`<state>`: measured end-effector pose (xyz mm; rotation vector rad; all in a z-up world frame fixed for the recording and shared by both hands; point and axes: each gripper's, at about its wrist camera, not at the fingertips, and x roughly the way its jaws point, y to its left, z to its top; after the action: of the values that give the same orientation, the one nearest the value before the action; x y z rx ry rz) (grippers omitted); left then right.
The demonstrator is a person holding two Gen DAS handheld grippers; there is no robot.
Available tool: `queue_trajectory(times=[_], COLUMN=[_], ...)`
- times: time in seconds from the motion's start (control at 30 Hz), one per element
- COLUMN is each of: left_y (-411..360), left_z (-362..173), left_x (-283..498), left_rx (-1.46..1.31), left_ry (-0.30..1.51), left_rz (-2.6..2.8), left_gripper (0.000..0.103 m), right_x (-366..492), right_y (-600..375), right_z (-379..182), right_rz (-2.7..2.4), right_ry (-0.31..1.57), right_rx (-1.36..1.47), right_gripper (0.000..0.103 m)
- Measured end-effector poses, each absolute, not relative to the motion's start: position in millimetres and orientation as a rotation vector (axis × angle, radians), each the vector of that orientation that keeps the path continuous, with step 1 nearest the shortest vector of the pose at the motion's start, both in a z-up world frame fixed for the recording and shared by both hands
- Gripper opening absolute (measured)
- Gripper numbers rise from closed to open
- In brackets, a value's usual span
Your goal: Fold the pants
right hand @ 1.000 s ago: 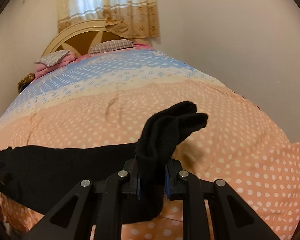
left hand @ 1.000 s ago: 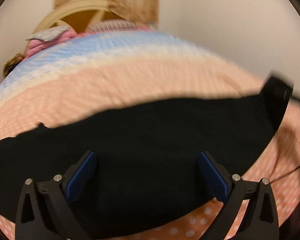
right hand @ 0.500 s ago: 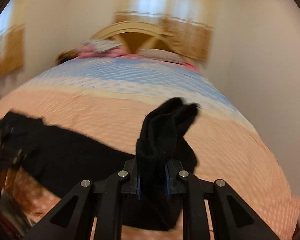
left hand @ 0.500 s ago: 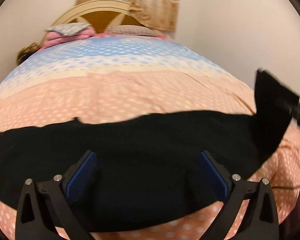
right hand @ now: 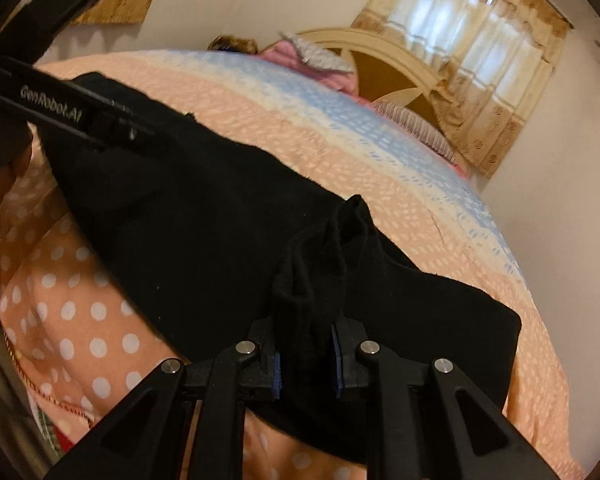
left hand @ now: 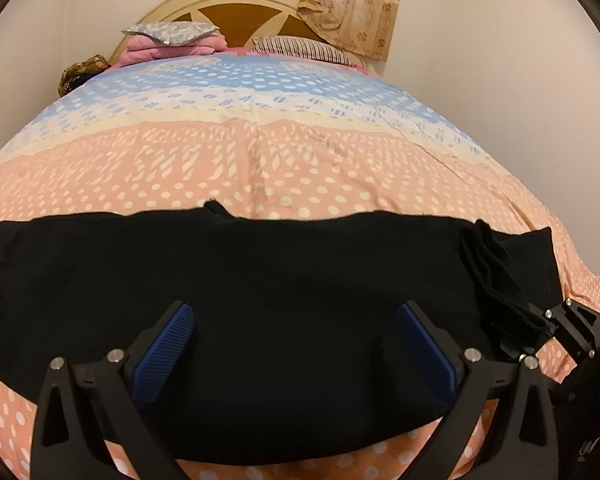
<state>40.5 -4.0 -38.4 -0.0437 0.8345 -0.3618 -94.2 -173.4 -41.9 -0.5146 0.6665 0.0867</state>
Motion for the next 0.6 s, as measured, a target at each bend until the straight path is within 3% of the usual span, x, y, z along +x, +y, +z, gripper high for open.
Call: queue_trajectory(times=[0.2, 0.23, 0.27, 0.5, 0.53, 0.57, 0.6], left_y=[-12, -12, -12, -18, -19, -20, -21], left_z=[-39, -39, -40, -41, -40, -39, -39], left_x=[37, 38, 38, 34, 33, 33, 32], left_rx=[0.005, 0.001, -0.003, 0.010, 0.007, 0.000, -0.006], left_ry=[0.831, 0.833, 0.836, 0.845, 0.844, 0.844, 0.844], left_rz=[-0.365, -0.365, -0.365, -0.379, -0.386, -0.397, -0.408], left_gripper=[0.103, 0.103, 0.103, 0.103, 0.103, 0.103, 0.103], right_x=[-109, -113, -116, -102, -91, -80, -70], right_y=[-172, -174, -178, -257, -268, -276, -280], right_z=[-34, -27, -21, 25, 23, 20, 15], right_rz=[0.233, 0.297, 0.355, 0.380, 0.344, 0.318, 0.294], right_ry=[0.711, 0.725, 0.730, 0.625, 0.659, 0.687, 0.708], right_rx=[-0.438, -0.388, -0.328, 0.220, 0.267, 0.289, 0.294], right_gripper=[0.040, 0.058, 0.067, 0.067, 0.062, 0.044, 0.036])
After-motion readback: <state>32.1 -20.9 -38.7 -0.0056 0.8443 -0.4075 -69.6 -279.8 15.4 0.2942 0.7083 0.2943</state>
